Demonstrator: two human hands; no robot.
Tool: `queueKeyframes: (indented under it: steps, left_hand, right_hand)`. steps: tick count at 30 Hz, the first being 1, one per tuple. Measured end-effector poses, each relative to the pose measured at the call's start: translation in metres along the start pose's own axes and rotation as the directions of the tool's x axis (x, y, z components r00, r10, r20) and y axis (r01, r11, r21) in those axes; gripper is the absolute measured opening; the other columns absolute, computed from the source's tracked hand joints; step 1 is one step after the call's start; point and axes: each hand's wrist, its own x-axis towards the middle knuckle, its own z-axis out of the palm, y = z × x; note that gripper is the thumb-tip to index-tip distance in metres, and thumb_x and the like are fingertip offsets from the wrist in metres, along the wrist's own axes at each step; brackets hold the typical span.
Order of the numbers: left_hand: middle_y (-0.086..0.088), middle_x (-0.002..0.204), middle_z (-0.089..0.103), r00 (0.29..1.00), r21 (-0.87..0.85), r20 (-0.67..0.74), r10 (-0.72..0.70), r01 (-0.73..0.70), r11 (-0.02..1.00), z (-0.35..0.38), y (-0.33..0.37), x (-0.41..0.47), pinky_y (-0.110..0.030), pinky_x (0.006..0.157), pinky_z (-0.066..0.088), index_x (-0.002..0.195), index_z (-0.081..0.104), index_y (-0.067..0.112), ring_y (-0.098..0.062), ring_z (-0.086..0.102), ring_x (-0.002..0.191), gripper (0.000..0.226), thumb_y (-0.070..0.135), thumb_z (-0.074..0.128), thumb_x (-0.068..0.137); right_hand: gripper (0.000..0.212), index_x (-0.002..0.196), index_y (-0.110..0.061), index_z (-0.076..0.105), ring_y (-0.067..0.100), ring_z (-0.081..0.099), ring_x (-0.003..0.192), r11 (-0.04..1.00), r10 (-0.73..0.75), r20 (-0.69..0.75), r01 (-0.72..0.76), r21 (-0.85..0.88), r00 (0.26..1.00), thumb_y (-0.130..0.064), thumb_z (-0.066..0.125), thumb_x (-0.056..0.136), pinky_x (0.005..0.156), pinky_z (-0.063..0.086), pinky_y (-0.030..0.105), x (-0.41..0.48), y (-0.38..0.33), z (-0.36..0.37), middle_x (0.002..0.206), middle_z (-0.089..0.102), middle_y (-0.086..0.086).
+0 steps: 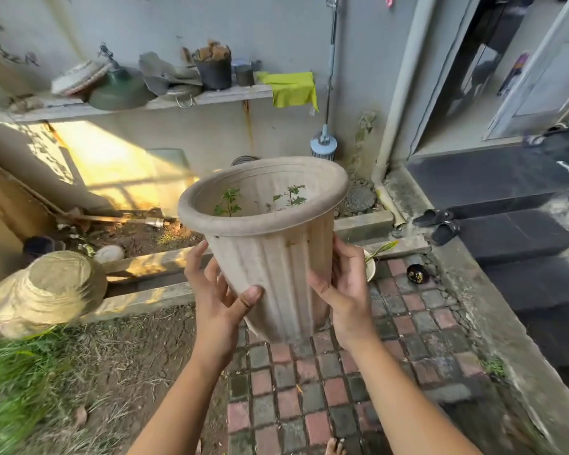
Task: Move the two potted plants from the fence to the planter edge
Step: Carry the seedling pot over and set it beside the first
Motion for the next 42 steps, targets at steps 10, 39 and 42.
queueKeyframes:
  steps: [10,39,42]
  left_hand:
    - [-0.014,0.155,0.051,0.992,0.011,0.077,-0.096,0.095,0.995,-0.016,-0.194,0.116,-0.031,0.100,0.058,0.142,0.033,0.055,-0.019,0.064,0.134,0.095,0.024,0.087,0.069]
    - [-0.017,0.167,0.030,0.986,0.177,0.119,-0.113,0.091,0.980,-0.125,-0.774,0.170,-0.066,0.119,0.044,0.145,0.021,0.038,-0.036,0.046,0.152,0.111,0.078,0.084,0.063]
    - [-0.017,0.166,0.029,0.983,0.202,0.141,-0.114,0.084,0.976,-0.124,-0.798,0.175,-0.062,0.121,0.044,0.154,0.012,0.020,-0.036,0.045,0.153,0.133,0.075,0.088,0.059]
  right_hand:
    - [0.053,0.134,-0.036,0.057,0.011,0.062,0.131,0.997,0.049,-0.035,-0.047,0.060,0.998,-0.025,0.075,0.086,0.104,0.050,0.025,0.135,0.183,-0.036,0.142,0.067,-0.002]
    - [0.038,0.127,-0.043,0.061,0.010,0.062,0.127,0.991,-0.051,0.039,0.046,0.128,0.998,-0.025,0.067,0.094,0.100,0.051,0.025,0.246,0.770,-0.154,0.140,0.064,-0.001]
    - [0.038,0.126,-0.036,0.057,0.007,0.064,0.121,0.989,-0.049,0.037,0.044,0.140,0.998,-0.016,0.061,0.094,0.096,0.052,0.023,0.252,0.789,-0.163,0.134,0.064,0.001]
